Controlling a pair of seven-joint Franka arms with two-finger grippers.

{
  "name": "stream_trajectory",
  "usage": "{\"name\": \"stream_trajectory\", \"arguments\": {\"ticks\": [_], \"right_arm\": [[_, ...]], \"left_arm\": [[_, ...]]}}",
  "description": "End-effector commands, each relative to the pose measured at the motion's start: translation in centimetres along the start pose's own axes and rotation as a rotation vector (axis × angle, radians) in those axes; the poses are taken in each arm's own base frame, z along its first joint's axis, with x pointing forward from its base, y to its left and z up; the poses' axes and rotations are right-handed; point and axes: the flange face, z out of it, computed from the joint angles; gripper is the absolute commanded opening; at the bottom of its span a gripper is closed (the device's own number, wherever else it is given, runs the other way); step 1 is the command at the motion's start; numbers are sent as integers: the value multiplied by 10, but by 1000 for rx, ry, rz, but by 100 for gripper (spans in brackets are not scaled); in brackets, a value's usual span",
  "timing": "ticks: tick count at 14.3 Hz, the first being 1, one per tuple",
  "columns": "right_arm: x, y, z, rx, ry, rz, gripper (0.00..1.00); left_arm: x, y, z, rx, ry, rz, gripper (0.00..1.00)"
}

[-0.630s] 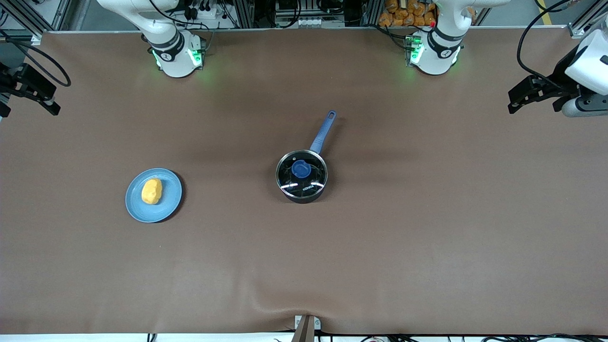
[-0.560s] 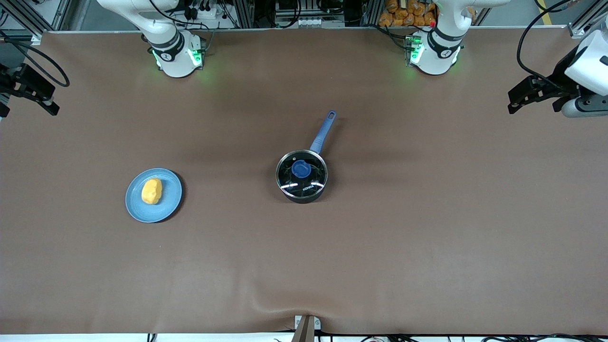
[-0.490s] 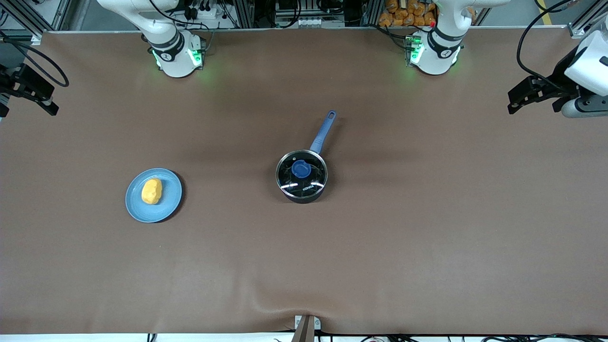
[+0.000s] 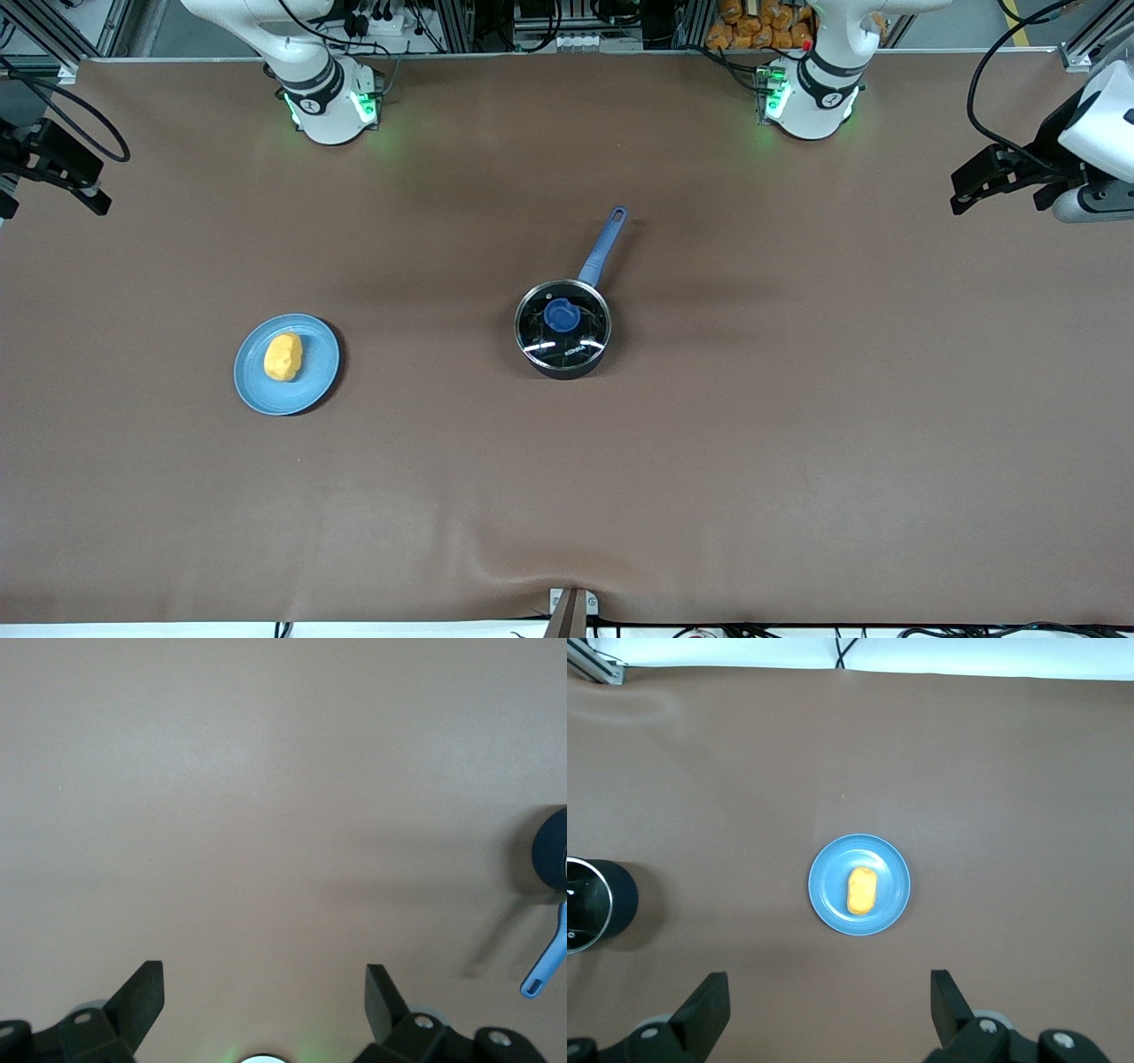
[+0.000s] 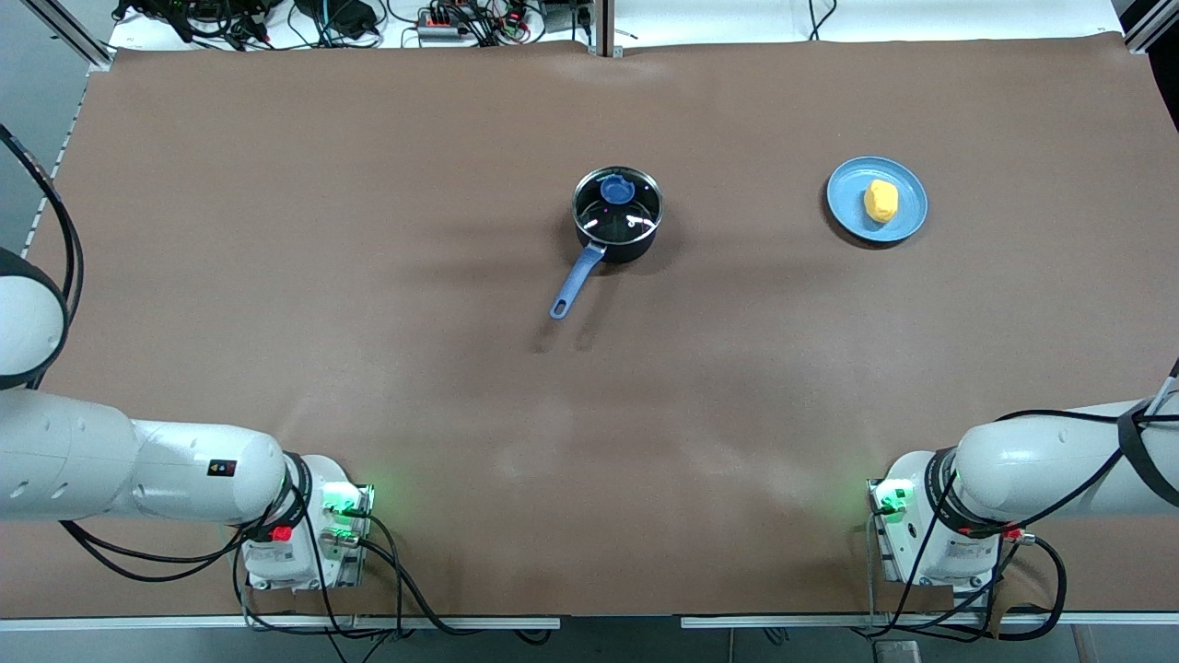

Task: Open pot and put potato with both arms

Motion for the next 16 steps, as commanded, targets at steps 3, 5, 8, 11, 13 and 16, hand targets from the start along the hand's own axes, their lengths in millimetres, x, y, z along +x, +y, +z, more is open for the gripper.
{"name": "stream_trajectory", "arguments": {"ticks": [3, 5, 8, 11, 13, 16], "right_arm": [[-4, -4, -4, -7, -2, -4, 100], [-3, -2, -3, -8, 1, 0, 100], [-1, 7, -1, -12, 2, 16, 100], [7, 30, 23, -15, -38, 52, 100], [16, 46, 53, -18, -90, 64, 100], [14, 49, 92, -23, -185, 51, 100]], "left_arm": [[3, -1, -4, 10, 4, 22, 100], [2, 0, -4, 9, 4, 23, 100], [2, 1, -5, 8, 6, 11, 100], [2, 10, -7, 22, 11, 28, 100], [6, 14, 3, 11, -9, 31, 100], [12, 37, 15, -11, -27, 61, 100]]}}
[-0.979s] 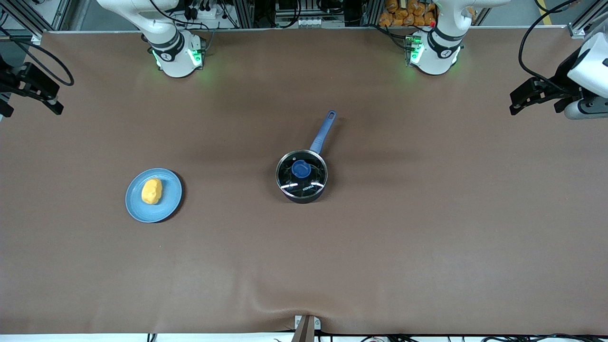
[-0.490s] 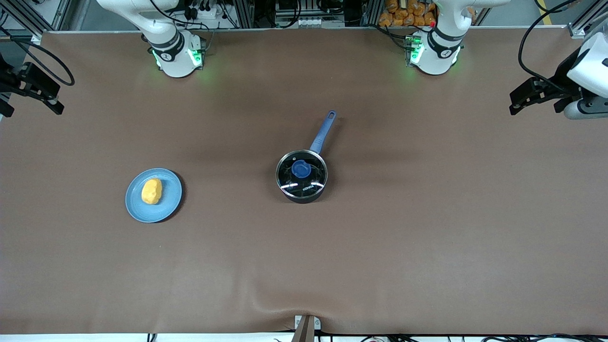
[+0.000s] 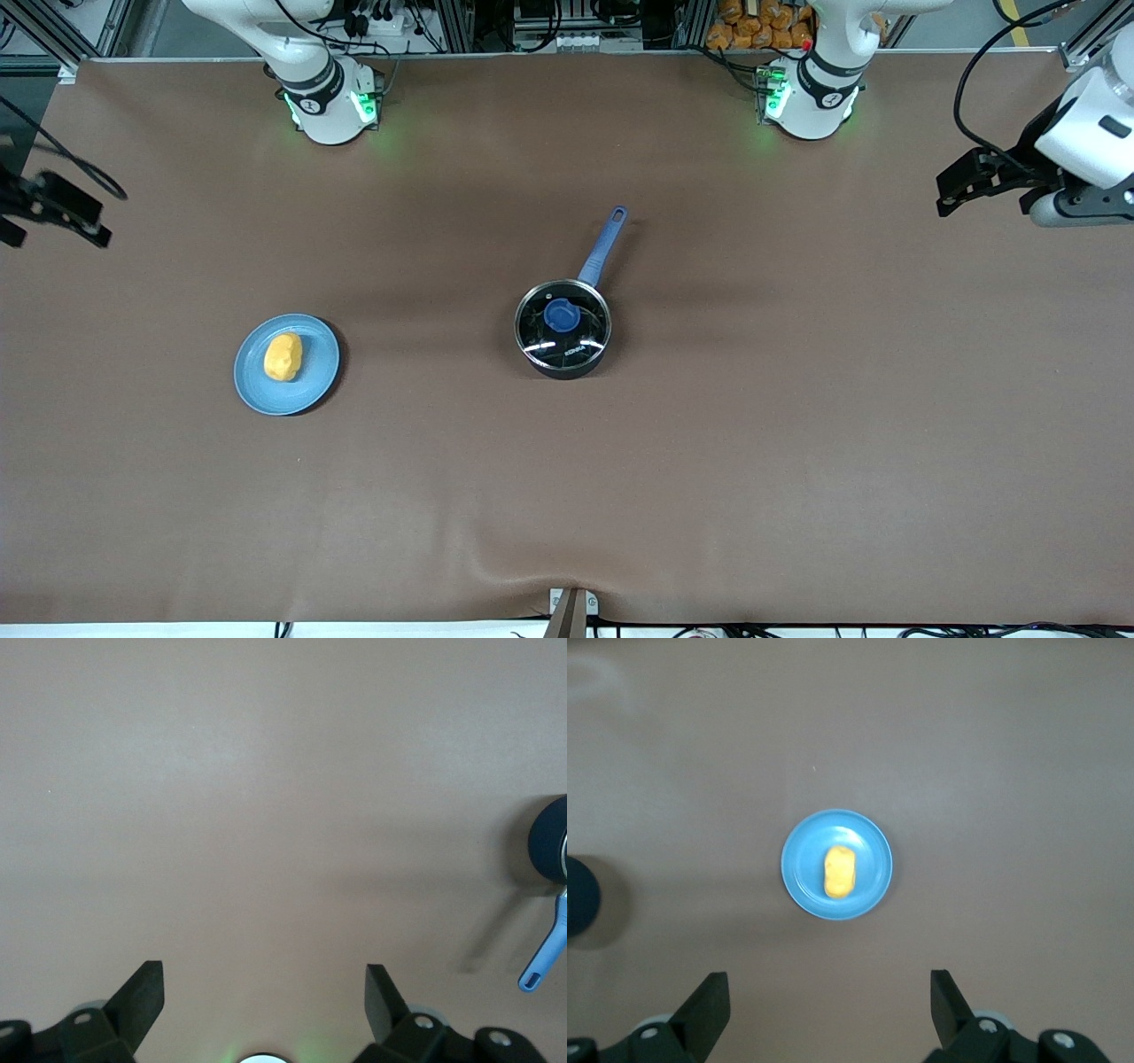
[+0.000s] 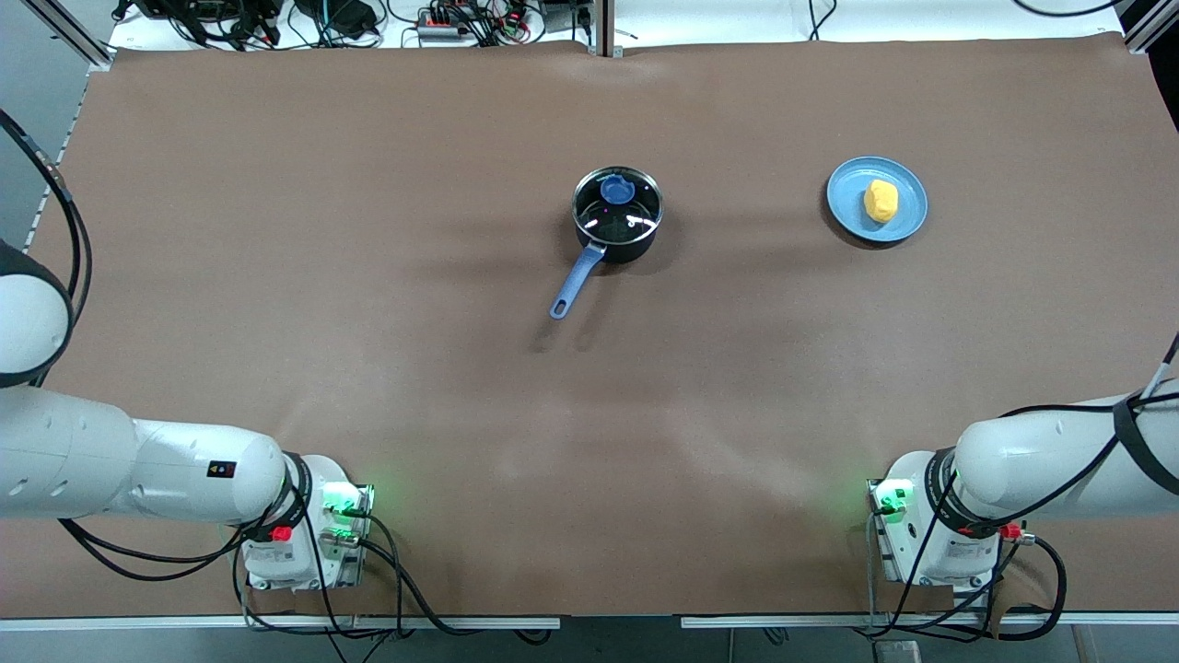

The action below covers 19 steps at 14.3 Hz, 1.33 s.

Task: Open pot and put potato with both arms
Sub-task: 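Reach the left gripper to the blue knob of the glass lid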

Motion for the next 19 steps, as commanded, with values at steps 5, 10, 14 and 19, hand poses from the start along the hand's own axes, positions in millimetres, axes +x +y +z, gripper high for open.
{"name": "stream_trajectory", "arguments": {"ticks": [5, 10, 14, 19], "right_arm": [[-5, 6, 26, -11, -80, -5, 100], [-5, 13, 27, -9, -75, 7, 100], [-5, 13, 27, -10, -74, 7, 100], [-4, 13, 28, -9, -75, 9, 100]], "left_arm": [[22, 65, 33, -64, -39, 7, 100], [43, 111, 73, -68, -38, -27, 100], [47, 198, 121, -66, -22, -126, 100], [55, 305, 158, -74, -12, -266, 100]]}}
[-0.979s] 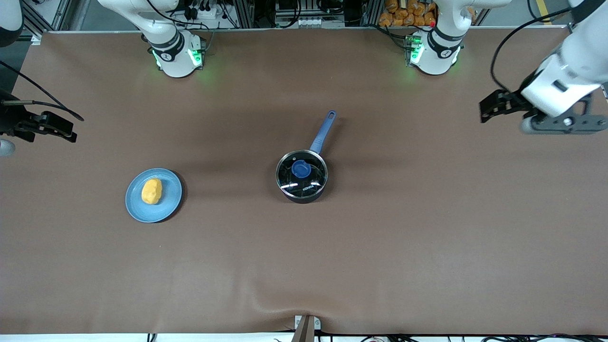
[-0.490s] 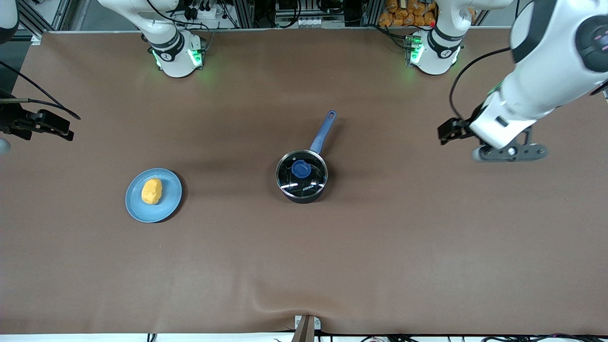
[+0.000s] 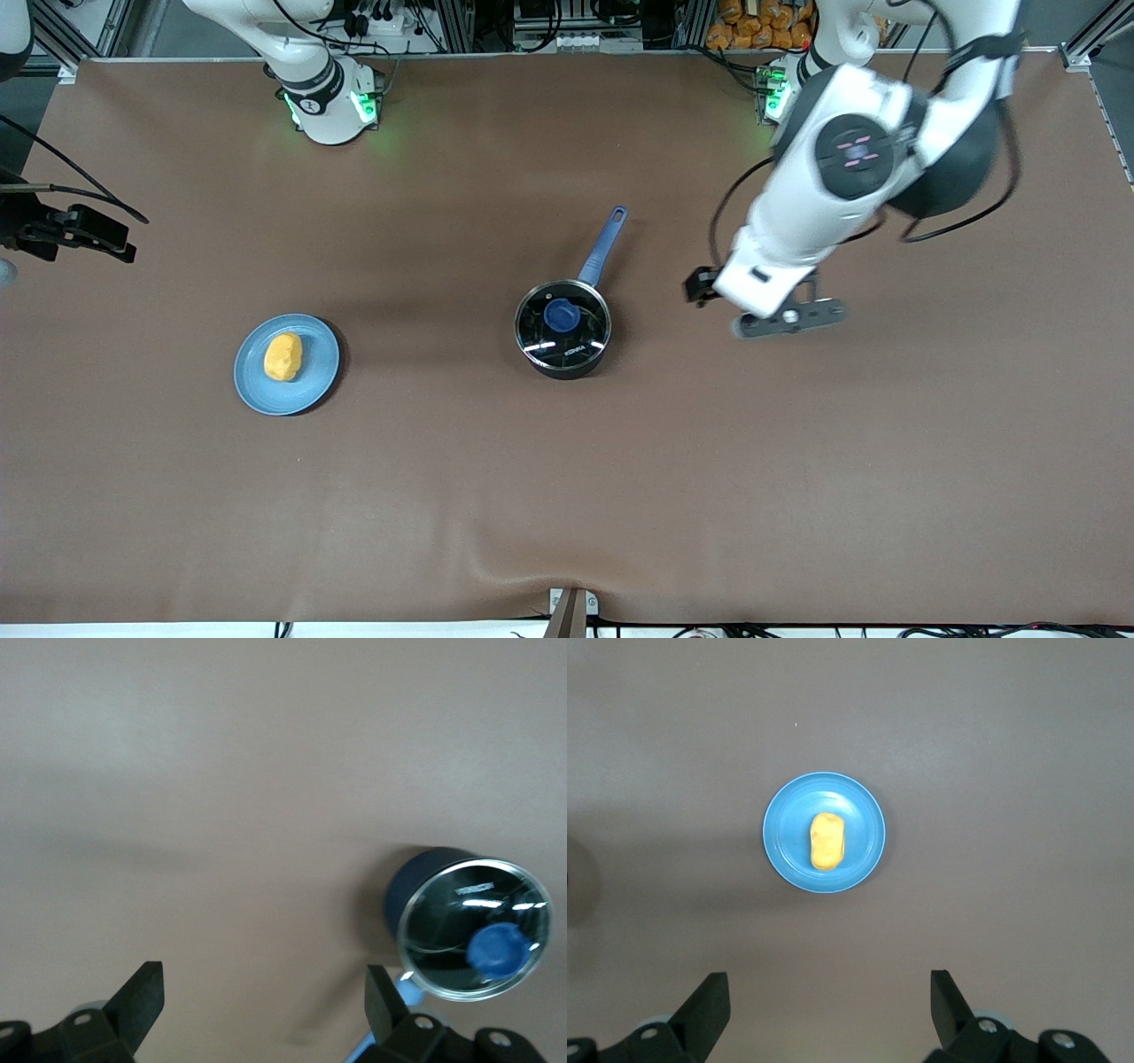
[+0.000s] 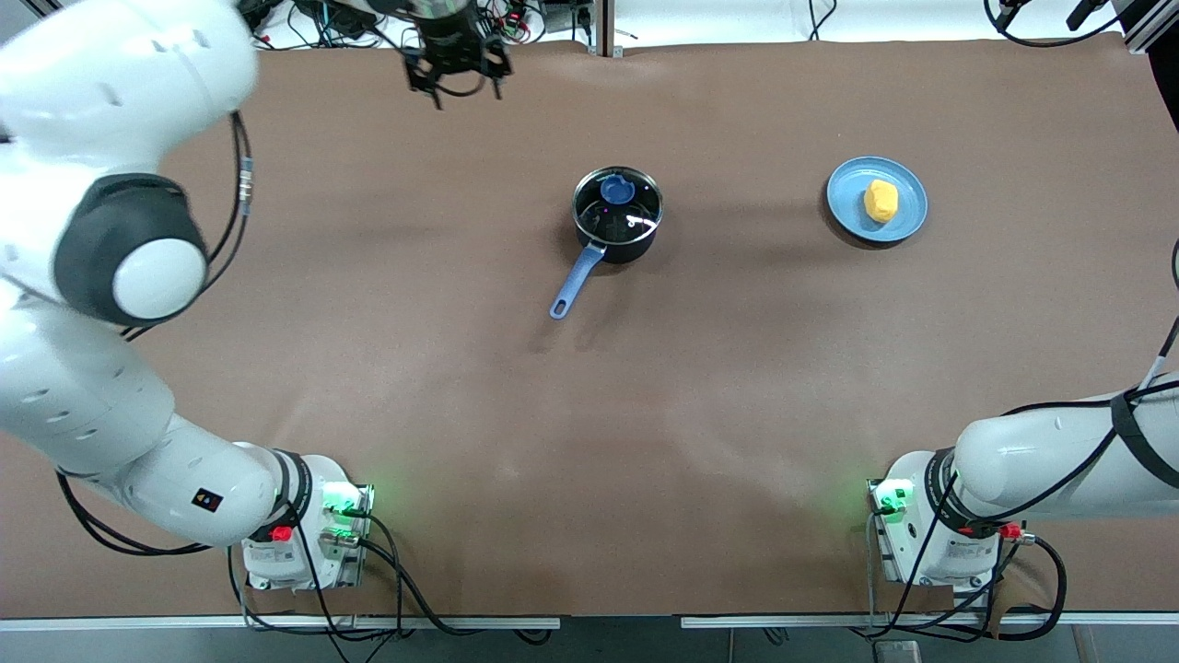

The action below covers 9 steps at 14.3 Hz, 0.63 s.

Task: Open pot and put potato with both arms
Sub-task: 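Reach the left gripper to the blue knob of the glass lid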

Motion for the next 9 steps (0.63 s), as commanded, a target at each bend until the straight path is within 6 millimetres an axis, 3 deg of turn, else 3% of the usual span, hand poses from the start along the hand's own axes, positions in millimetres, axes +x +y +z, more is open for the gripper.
{"name": "stream_trajectory", "arguments": {"ticks": [1, 8, 9], "right_arm": [[-6, 4, -3, -7, 4, -7, 100], [-6, 9, -2, -5, 1, -25, 100], [-6, 13, -2, -4, -1, -34, 100]], "left_arm": [[2, 51, 14, -18, 13, -86, 100], [-32, 132, 69, -71, 43, -238, 100], [-36, 136, 77, -65, 37, -288, 100]]}}
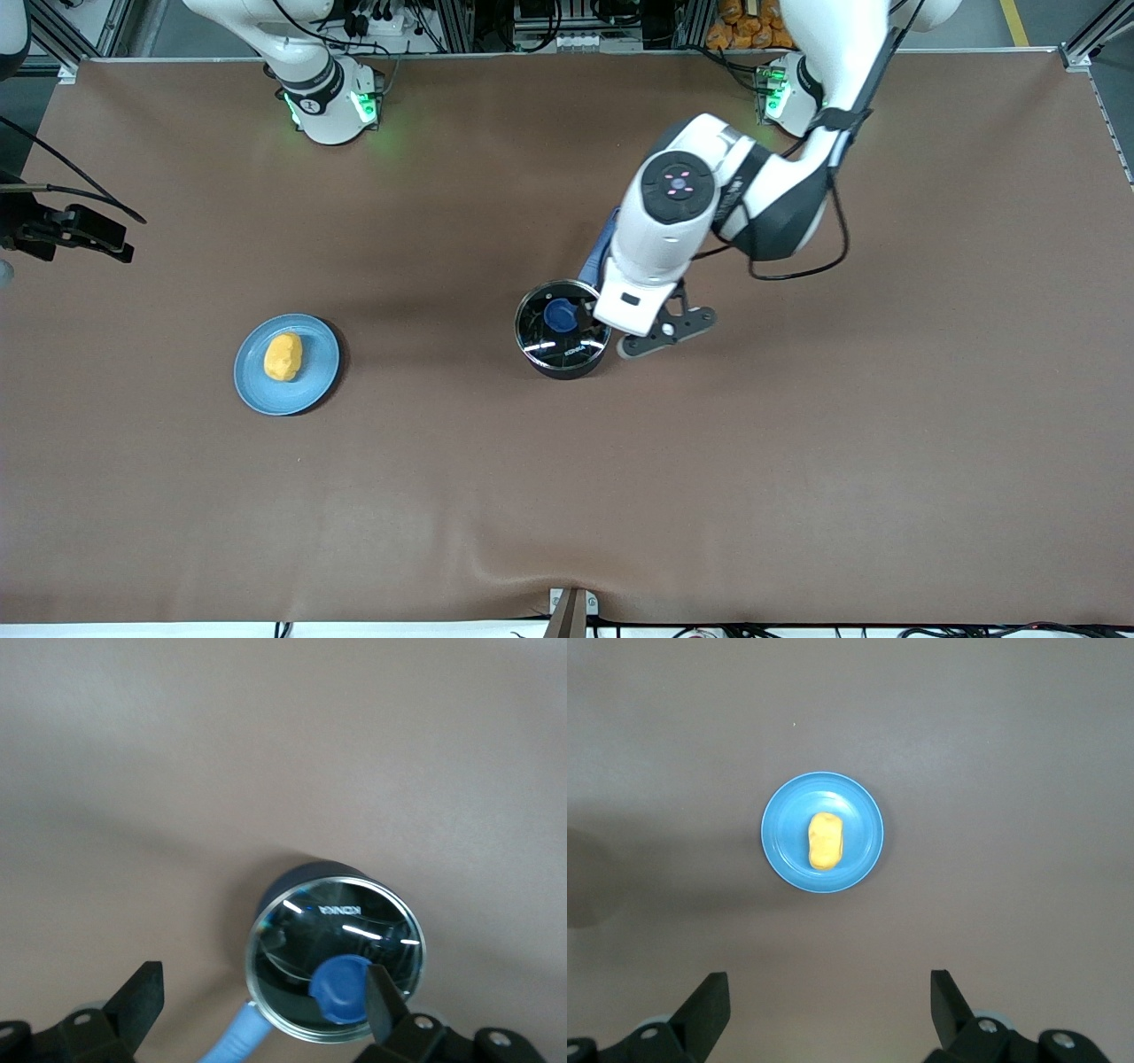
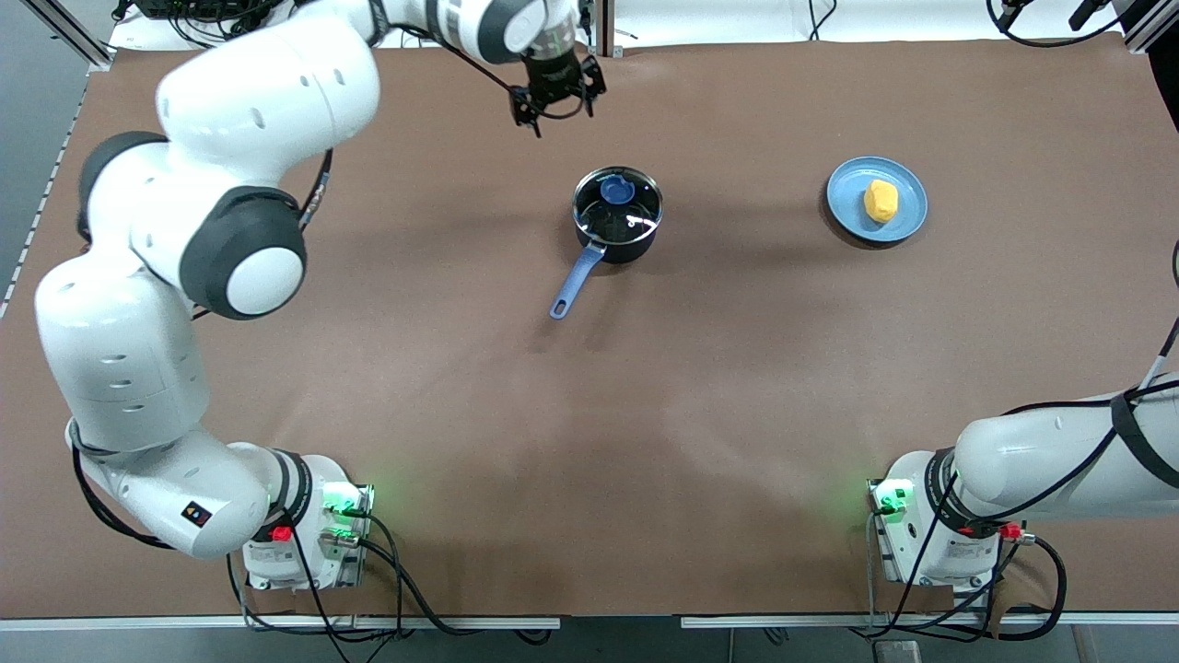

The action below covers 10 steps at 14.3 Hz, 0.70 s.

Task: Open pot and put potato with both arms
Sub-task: 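Reach the left gripper to the blue knob of the glass lid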

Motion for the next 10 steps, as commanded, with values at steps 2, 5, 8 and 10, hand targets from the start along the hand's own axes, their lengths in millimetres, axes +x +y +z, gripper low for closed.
{"name": "stream_trajectory", "arguments": {"ticks": [2, 5, 8, 10], "right_arm": [[-5, 12, 5, -4, -5, -41, 100], [-2, 14, 51, -5, 11, -40, 100], [2, 19, 99, -1, 10, -33, 100], [3, 16, 130, -2, 21, -38, 100]], "left_arm": [[-15, 22, 25, 2, 1, -152, 100], [-23, 32, 43, -27, 7, -322, 100], [-32, 37, 58, -14, 3, -393, 100], [-43, 43, 69, -22, 5, -407, 100]]}}
